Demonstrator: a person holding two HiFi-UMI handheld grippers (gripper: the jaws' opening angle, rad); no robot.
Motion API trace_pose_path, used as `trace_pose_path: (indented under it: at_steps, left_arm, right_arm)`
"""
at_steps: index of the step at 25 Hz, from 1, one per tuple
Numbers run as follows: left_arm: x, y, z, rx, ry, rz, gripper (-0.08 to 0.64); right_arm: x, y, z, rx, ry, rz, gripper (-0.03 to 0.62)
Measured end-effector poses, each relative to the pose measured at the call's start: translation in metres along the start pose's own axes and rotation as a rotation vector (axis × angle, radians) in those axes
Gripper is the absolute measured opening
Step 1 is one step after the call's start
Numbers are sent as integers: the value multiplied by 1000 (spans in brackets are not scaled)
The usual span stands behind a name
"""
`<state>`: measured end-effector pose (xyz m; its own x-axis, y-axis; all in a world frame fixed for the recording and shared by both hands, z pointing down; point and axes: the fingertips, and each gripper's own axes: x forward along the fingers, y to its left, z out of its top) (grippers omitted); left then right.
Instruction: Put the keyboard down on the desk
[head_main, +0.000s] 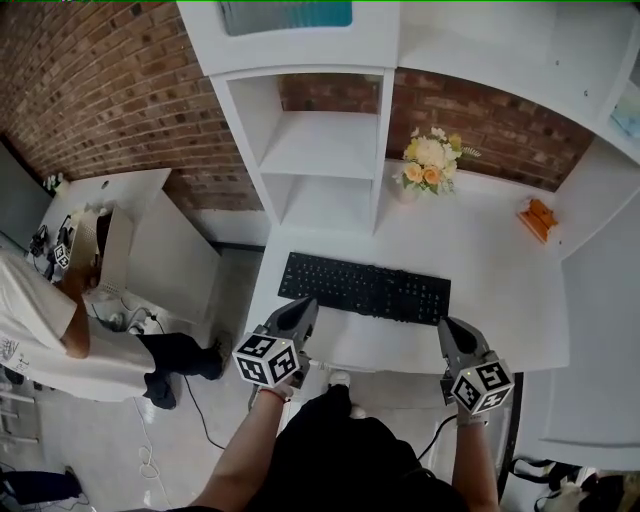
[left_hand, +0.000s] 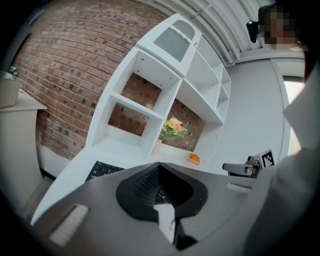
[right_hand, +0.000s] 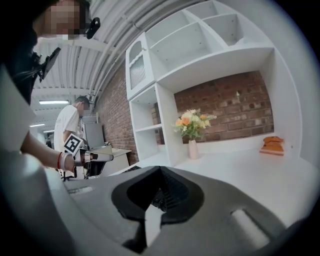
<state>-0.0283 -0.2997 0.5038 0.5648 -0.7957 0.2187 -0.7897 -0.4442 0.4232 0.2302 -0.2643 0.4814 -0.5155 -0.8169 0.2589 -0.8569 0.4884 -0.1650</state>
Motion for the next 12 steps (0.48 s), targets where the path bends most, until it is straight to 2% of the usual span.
trace_pose_path:
  at_steps: [12]
  left_arm:
    - [-28,-24,31,18,-102,-29,-2]
  right_arm:
    - [-30,19,37,-66,-88,-5,0]
